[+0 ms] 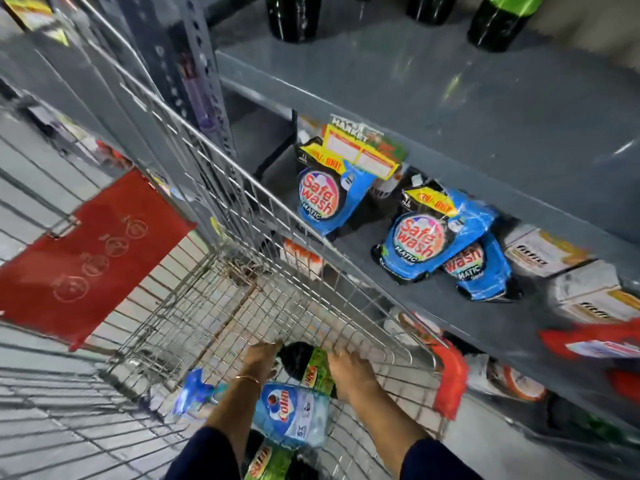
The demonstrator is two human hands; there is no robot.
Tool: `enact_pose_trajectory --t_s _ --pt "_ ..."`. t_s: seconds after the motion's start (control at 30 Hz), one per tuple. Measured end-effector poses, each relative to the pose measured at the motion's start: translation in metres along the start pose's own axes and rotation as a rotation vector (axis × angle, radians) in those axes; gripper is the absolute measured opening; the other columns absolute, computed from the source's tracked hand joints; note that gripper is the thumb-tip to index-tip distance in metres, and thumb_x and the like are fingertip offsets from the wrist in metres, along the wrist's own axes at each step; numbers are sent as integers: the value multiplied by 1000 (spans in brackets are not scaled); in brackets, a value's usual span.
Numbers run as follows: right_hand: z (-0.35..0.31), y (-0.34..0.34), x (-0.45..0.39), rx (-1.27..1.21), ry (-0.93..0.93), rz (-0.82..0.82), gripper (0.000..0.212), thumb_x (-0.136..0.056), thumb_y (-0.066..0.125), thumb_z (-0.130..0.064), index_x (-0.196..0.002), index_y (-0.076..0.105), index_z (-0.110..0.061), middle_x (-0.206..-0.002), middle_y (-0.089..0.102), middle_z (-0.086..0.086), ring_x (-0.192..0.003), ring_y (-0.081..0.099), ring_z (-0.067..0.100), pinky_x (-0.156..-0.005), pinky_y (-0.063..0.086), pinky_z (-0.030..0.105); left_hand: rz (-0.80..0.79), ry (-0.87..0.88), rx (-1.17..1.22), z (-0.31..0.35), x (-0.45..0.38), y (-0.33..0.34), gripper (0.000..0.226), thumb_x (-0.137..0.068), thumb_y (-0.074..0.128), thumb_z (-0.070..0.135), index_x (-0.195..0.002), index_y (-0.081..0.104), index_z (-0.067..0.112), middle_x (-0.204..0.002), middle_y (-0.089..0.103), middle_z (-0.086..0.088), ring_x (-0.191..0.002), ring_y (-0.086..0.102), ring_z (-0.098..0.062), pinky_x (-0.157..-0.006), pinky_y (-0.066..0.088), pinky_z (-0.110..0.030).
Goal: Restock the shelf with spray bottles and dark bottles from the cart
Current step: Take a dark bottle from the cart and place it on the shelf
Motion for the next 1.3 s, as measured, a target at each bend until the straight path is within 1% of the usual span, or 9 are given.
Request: enact_pose_trajectory --t_s 0.33,0.43,0.63,0.77,0.9,1.07,1.13,1.23,1.3 --pt "-7 10 0 136 -7 65 49 -91 48 2 -136 28 4 -128 49 30 -113 55 39 -89 54 44 77 11 44 3 -2 7 22 -82 67 12 -66 54 5 -89 62 -19 -85 62 -31 -65 54 -33" --pt "-7 1 11 90 -14 86 56 -89 53 2 -137 26 5 -128 50 28 -113 55 37 -89 53 42 45 53 83 15 18 4 18 -81 68 6 -67 56 4 -81 61 -15 -83 61 -30 -52 54 -26" --pt "-9 -39 46 -51 -24 126 80 -80 58 13 -145 15 -3 -138 41 27 -122 45 38 -99 46 43 -27 146 148 46 64 -17 24 -76 71 2 -97 63 -8 -98 65 -23 -91 63 -34 -62 57 -29" --pt "-17 -78 85 -86 -29 195 80 -83 51 17 -147 10 -5 -145 34 28 -131 39 39 -108 39 46 -105 325 149 86 116 -31 21 -78 66 -4 -98 62 -10 -96 66 -22 -72 67 -25 -52 57 -26" --pt "-24 -120 112 -64 -23 332 63 -91 40 13 -146 13 -3 -137 44 29 -121 52 37 -102 45 44 -174 548 66 135 181 -48 12 -63 78 -2 -61 66 1 -44 65 -3 -37 58 -14 -37 48 -17" --pt "-31 -177 152 -89 22 703 56 -82 64 -4 -133 41 3 -108 64 28 -96 68 32 -83 56 36 -63 731 -15 202 248 -67 35 -37 84 22 -62 69 3 -82 71 -29 -71 69 -32 -59 59 -34" --pt "-32 -196 161 -208 -5 782 64 -78 72 -10 -133 40 -2 -106 66 21 -94 68 28 -78 56 34 -17 819 -76 226 274 -67 36 -34 84 28 -59 70 6 -75 74 -20 -71 72 -26 -70 61 -37" --pt "-29 -225 168 -363 -85 768 73 -86 62 -25 -144 20 -8 -131 53 16 -117 55 34 -92 47 40 48 943 -106 259 327 -60 23 -55 88 16 -58 66 10 -46 63 2 -42 56 -5 -47 48 -13" --pt "-21 -245 172 -434 -100 861 76 -83 64 -30 -144 22 -10 -134 51 14 -121 52 32 -94 45 37 48 997 -121 279 349 -50 26 -53 89 18 -64 66 13 -58 68 -4 -47 56 -9 -43 46 -13"
Point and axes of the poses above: each hand's wrist, its own x-axis away from the middle knuckle, its own y-axis out of the palm, z = x × y, the point moved 2 cm from there along -x, towards the middle knuckle
